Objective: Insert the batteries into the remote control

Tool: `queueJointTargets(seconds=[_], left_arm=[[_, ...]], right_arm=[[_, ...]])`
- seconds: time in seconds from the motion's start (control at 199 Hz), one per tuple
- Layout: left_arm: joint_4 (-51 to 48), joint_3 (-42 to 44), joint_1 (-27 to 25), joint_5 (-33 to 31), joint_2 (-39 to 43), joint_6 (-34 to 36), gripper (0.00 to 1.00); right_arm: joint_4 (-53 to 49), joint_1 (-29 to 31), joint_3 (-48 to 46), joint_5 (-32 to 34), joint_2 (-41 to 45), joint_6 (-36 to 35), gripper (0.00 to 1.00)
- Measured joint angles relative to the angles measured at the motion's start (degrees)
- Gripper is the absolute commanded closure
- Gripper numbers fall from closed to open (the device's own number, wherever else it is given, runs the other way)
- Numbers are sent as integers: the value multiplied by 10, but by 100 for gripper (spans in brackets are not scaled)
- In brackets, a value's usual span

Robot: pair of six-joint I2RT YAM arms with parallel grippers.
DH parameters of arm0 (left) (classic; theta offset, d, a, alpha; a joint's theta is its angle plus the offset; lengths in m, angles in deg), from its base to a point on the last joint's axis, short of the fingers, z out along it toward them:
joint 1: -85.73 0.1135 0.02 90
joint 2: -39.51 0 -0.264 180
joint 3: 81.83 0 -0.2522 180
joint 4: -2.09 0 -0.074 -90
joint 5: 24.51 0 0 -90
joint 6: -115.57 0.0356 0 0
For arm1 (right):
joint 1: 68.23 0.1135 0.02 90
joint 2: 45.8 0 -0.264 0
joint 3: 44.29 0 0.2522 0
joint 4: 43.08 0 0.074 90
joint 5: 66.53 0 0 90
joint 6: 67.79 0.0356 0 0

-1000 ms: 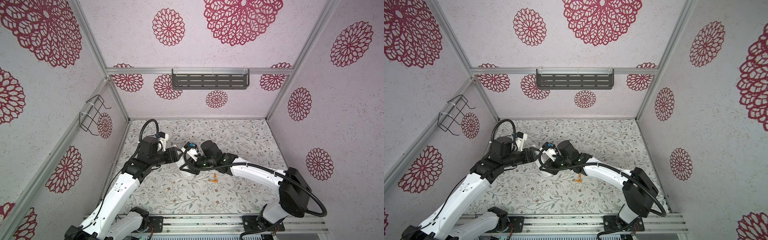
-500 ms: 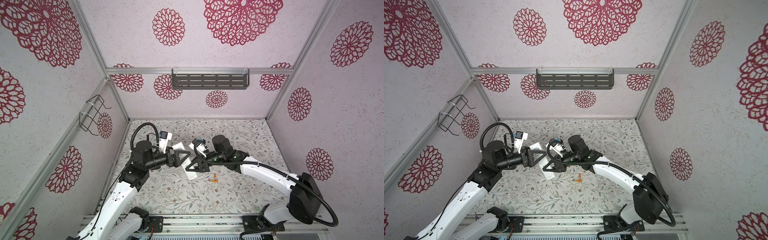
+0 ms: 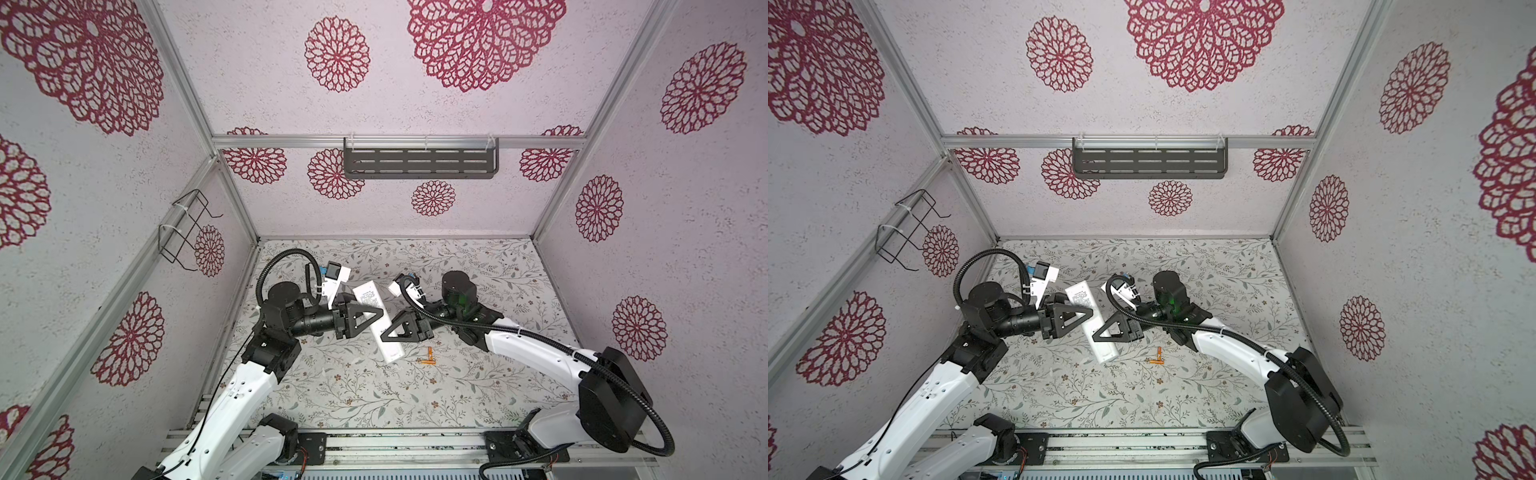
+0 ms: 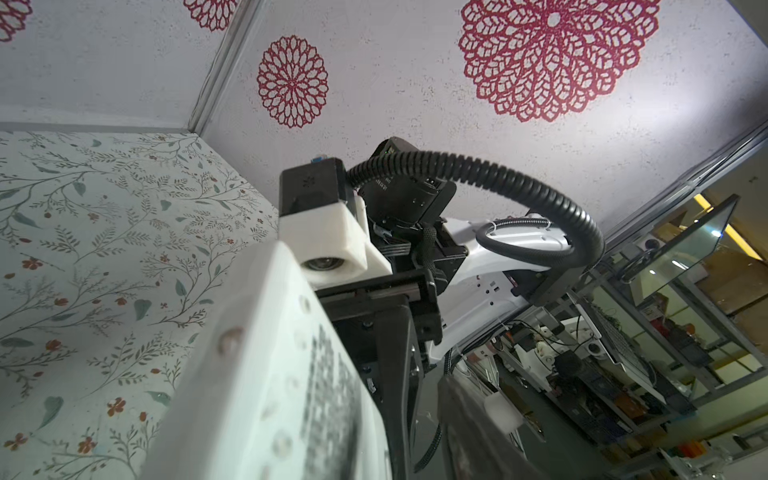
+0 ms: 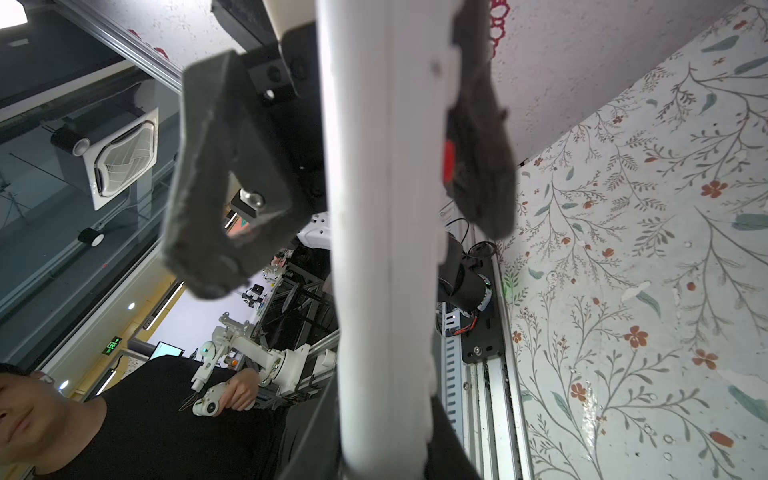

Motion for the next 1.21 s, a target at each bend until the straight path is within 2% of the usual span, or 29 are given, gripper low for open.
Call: queueJointTargets(seconds=[0.191,0.252,0.337,0.418,0.453,0.503,0.584,0.644,0.76,0.861,0.931,1.208], left_arm=[[-24,-2,0,-2,-3,16,66],[-28,-4,0,-3,-7,18,74],[-37,-9,0,0,-10,3,84],[-41,-13,0,2,-10,-4,89],[-43,-14,0,2,-10,-4,91],[-46,-15,1,1,-10,-3,100],[-56,-18,0,-6,-9,8,100],[-74,-19,0,-21,-6,25,100],[-122,-19,4,-72,4,54,100],[-156,-18,10,-122,21,69,100],[-162,-10,11,-163,44,72,100],[-100,126,12,-321,165,30,100]], right_arm=[[20,0,0,-13,-6,19,95],[22,0,0,-12,-9,21,94],[30,-2,0,-17,-16,9,92],[41,-2,0,-24,-19,-2,88],[41,-2,0,-24,-19,-2,82],[42,-2,0,-25,-20,-2,73],[35,-4,0,-20,-22,-3,54],[14,-7,3,-16,-22,-7,31],[-78,-16,27,9,-21,-76,2],[-203,-21,67,81,-15,-161,1],[-258,-21,85,147,-5,-194,1],[-306,3,79,380,13,-181,1]])
